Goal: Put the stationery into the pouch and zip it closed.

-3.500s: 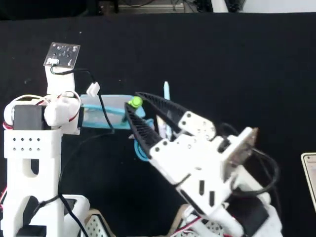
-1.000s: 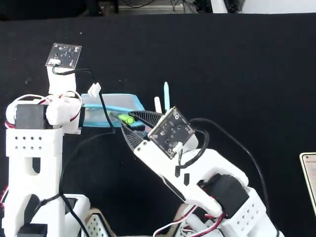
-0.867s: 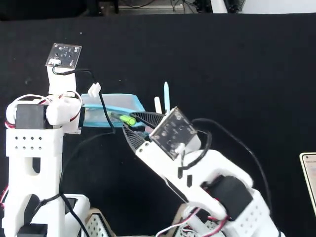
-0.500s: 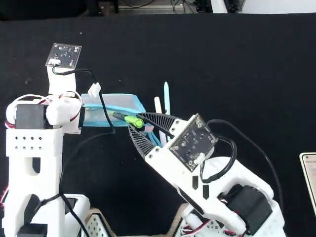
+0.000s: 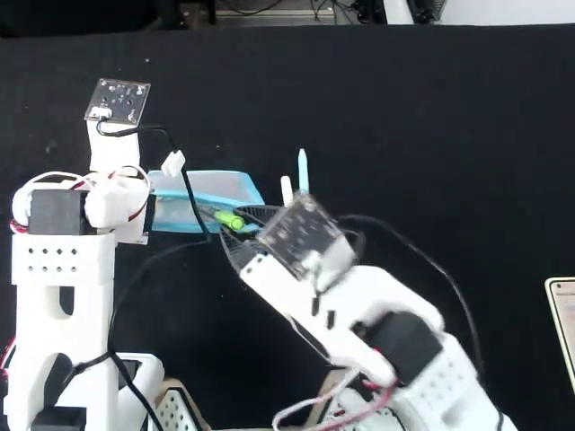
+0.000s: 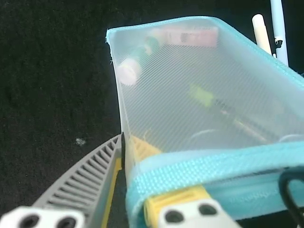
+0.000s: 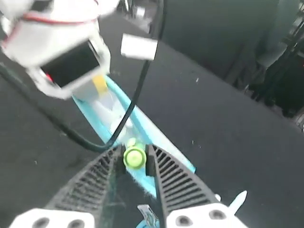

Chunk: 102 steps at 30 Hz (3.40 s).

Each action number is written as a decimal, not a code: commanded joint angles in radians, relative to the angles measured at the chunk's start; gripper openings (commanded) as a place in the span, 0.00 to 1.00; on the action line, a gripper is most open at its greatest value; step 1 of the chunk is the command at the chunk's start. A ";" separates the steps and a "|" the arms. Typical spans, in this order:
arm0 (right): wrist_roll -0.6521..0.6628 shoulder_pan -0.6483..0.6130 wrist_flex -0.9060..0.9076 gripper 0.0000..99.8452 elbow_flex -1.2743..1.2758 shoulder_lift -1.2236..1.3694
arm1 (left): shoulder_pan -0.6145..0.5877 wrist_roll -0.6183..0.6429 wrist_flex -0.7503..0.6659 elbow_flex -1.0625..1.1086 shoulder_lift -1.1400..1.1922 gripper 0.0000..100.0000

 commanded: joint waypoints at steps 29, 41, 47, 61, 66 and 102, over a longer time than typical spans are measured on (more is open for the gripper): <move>-0.072 0.011 -0.009 0.19 -0.007 -0.013 | 0.008 0.009 -0.020 0.016 0.000 0.03; -0.256 0.462 0.002 0.19 -0.027 -0.110 | 0.008 0.009 -0.020 0.016 0.000 0.03; -0.368 0.600 -0.074 0.19 -0.056 0.140 | 0.010 0.009 -0.020 0.016 0.000 0.03; -0.440 0.638 -0.388 0.19 -0.036 0.616 | 0.013 0.009 -0.020 0.018 0.002 0.03; -0.440 0.638 -0.605 0.19 0.068 0.627 | 0.010 0.009 -0.018 0.018 0.000 0.03; -0.354 0.545 -0.396 0.19 -0.450 1.317 | 0.015 0.009 -0.020 0.033 0.000 0.03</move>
